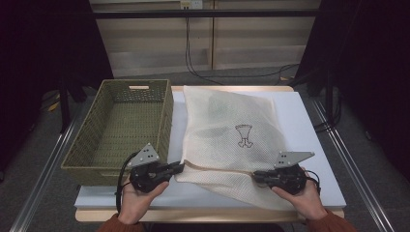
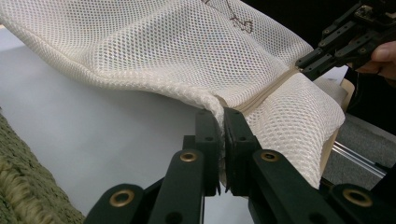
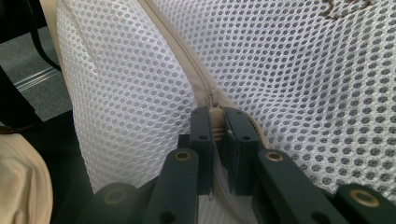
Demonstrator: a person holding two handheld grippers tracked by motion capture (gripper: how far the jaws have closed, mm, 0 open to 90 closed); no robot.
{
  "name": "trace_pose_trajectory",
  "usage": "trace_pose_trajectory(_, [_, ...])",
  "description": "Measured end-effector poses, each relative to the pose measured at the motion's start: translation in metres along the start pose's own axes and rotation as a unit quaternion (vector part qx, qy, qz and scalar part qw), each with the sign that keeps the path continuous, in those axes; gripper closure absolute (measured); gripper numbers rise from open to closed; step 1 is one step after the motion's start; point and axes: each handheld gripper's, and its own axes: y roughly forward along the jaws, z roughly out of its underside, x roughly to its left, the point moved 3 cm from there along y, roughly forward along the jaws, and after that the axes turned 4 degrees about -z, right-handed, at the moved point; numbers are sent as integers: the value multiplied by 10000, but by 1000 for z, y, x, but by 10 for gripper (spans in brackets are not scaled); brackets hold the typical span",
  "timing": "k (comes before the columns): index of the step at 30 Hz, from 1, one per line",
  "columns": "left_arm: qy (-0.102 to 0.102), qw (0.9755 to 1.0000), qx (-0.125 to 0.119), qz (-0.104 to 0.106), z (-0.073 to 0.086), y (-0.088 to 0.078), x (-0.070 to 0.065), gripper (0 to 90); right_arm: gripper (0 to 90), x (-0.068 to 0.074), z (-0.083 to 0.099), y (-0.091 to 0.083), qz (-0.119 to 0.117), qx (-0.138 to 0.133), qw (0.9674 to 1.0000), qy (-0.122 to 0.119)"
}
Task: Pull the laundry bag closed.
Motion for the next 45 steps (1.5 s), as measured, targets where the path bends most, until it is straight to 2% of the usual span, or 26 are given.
trace_pose_trajectory(7, [18, 10000, -8, 16, 0, -1, 1, 861, 830, -5, 2, -2, 60, 4, 10000, 16])
trace_pose_trajectory(25, [72, 10000, 35, 10, 0, 1, 0, 861, 830, -7, 7, -5, 46, 16, 10000, -12])
trace_pose_trajectory(28, [39, 10000, 20, -38, 0, -1, 1, 861, 831, -7, 8, -4, 139, 88, 9999, -53])
trace_pose_trajectory(34, [43, 10000, 28, 8, 0, 1, 0, 861, 830, -9, 13, -7, 126, 78, 9999, 38])
trace_pose_trajectory(40, [35, 10000, 32, -43, 0, 0, 1, 861, 831, -12, 17, -9, 177, 83, 9998, 91])
trace_pose_trajectory(45, [38, 10000, 30, -27, 0, 0, 1, 861, 831, -12, 17, -9, 187, 113, 9997, 69])
